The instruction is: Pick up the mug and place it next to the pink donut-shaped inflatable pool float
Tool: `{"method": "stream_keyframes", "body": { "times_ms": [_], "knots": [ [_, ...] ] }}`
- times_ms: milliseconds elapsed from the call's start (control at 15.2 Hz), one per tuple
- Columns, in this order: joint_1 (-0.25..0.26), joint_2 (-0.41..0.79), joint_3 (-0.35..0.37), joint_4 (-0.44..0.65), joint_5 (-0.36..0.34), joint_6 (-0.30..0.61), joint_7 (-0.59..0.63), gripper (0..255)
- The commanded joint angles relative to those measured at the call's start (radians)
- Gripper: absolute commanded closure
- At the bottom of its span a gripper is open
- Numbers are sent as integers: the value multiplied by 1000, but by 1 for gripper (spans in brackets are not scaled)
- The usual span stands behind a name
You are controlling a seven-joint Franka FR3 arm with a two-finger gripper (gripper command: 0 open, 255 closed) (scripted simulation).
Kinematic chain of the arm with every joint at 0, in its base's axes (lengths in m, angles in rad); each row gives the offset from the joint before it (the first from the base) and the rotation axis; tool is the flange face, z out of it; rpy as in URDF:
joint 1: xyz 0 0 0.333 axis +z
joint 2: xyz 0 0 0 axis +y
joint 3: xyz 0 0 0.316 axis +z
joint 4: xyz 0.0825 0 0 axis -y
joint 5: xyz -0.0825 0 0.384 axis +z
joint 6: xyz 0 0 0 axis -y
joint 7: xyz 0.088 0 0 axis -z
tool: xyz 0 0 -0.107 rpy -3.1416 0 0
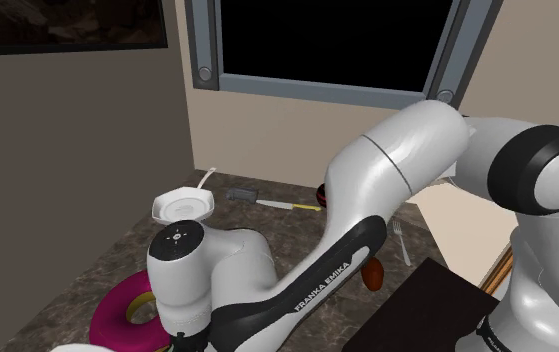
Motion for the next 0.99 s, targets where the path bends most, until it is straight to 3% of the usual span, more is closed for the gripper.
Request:
{"method": "stream_keyframes", "body": {
  "times_ms": [0, 660, 726, 924],
  "knots": [
    [3, 18, -5, 0, -7, 17, 4, 255],
    [6, 37, -11, 0, -14, 37, 9, 255],
    [7, 37, -11, 0, -14, 37, 9, 0],
    [7, 37, -11, 0, -14, 37, 9, 0]
  ]
}}
